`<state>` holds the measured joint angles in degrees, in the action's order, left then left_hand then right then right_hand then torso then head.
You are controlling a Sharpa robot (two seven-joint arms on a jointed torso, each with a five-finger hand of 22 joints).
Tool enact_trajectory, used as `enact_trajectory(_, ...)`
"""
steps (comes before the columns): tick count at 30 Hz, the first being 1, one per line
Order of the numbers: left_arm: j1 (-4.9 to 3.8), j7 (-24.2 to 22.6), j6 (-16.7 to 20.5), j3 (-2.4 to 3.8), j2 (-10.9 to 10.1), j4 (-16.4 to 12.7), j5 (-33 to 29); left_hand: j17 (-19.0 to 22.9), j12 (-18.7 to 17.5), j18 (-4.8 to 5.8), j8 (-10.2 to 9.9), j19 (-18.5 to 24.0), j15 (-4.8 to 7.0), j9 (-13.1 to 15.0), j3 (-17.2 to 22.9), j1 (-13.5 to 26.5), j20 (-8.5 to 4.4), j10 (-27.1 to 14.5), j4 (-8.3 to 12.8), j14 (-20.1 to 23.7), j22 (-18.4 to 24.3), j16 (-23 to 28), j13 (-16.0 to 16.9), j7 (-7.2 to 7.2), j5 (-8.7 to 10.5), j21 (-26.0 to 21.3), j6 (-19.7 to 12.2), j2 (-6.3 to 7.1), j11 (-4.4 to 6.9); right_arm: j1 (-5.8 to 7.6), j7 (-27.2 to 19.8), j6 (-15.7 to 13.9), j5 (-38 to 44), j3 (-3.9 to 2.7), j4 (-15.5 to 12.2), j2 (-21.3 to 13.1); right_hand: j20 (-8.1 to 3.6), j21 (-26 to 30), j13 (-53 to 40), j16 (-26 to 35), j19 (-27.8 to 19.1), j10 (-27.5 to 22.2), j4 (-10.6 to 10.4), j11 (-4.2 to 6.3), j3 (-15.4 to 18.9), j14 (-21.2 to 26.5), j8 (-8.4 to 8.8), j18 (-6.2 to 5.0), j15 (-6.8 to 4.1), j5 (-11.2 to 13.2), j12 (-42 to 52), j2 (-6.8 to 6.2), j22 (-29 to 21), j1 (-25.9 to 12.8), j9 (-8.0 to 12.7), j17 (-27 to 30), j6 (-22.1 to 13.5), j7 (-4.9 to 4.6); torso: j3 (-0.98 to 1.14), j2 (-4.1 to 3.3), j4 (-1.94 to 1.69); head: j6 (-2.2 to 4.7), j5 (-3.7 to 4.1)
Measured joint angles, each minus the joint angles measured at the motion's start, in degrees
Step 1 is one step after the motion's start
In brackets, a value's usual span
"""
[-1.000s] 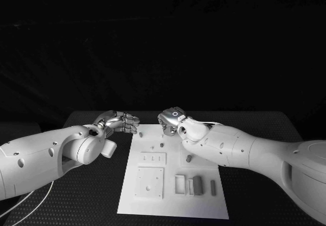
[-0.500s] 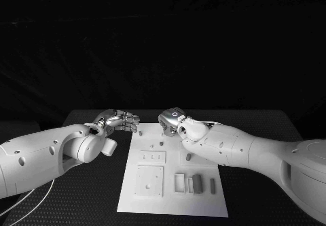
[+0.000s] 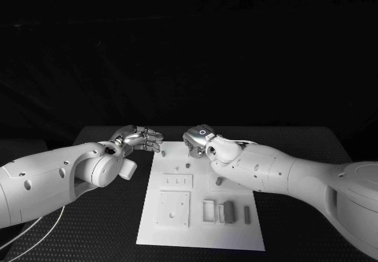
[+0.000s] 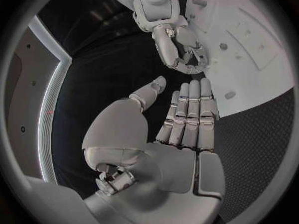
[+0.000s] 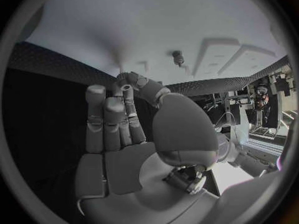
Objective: Assemble the parts on the task board
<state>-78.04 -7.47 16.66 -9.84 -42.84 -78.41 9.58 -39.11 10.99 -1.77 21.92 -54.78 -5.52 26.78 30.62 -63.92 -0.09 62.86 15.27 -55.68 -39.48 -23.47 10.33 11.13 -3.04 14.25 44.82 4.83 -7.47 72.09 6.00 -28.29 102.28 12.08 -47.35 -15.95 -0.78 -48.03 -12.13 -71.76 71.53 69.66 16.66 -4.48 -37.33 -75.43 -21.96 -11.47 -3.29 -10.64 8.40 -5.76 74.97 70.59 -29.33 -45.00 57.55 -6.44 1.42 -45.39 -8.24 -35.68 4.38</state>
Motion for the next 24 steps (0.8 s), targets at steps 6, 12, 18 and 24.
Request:
enact_trajectory(6,0.0,0.0,-0.04,0.0,0.25,0.05,0.0,-0.06,0.0,0.02,0.0,0.0,0.0,0.0,0.0,0.0,0.0,0.0,0.0,0.0,0.0,0.22,0.0,0.0,0.0,0.0,0.0,0.0,0.0,0.0,-0.15,0.16,-0.14,0.01,0.16,0.1,0.0,0.0,0.0,0.0,0.0,0.0,0.01,0.0,0.0,0.0,0.0,0.0,0.0,0.01,-0.07,-0.09,0.0,-0.08,0.0,0.08,0.0,0.0,0.0,0.0,0.02,0.04,0.02)
enact_trajectory(12,0.0,0.0,-0.09,0.01,0.43,0.23,0.01,-0.06,0.0,0.03,0.0,0.0,0.0,0.0,0.0,0.0,0.0,0.0,0.0,0.0,0.01,0.23,0.0,0.0,0.0,0.0,0.0,0.0,0.0,-0.01,-0.17,0.09,-0.22,0.02,0.35,0.31,0.01,0.0,-0.01,0.0,0.0,0.0,0.01,0.0,0.01,0.0,0.0,-0.01,0.0,0.05,-0.1,-0.23,0.0,-0.23,-0.01,0.15,-0.01,0.0,-0.01,-0.01,0.02,0.18,0.1)
enact_trajectory(18,0.0,0.0,-0.13,0.01,0.46,0.26,0.02,-0.11,0.0,0.04,0.0,0.0,0.0,-0.05,-0.15,0.0,0.0,0.0,-0.15,0.0,-0.04,0.23,0.05,0.0,0.0,0.0,0.0,0.0,0.0,-0.01,-0.14,0.07,-0.23,0.03,0.74,0.38,0.01,0.0,-0.01,0.0,0.0,0.0,0.01,0.0,0.02,0.0,0.0,-0.01,0.0,0.06,-0.2,-0.23,0.0,-0.23,-0.07,0.15,-0.01,0.0,-0.01,-0.04,-0.02,0.32,0.12)
enact_trajectory(24,0.0,0.02,-0.16,0.01,0.46,0.24,0.05,-0.18,0.0,0.04,0.0,0.0,0.0,-0.05,-0.15,0.0,0.0,0.0,-0.15,0.0,-0.04,0.23,0.05,0.0,0.0,0.0,0.0,0.0,0.0,0.0,-0.12,0.07,-0.24,0.03,0.98,0.47,0.01,0.0,-0.01,0.0,0.0,0.0,0.02,0.0,0.02,0.0,0.0,-0.01,0.0,-0.07,0.01,-0.22,0.0,-0.22,-0.1,0.21,-0.01,0.0,-0.01,-0.08,-0.03,0.54,0.31)
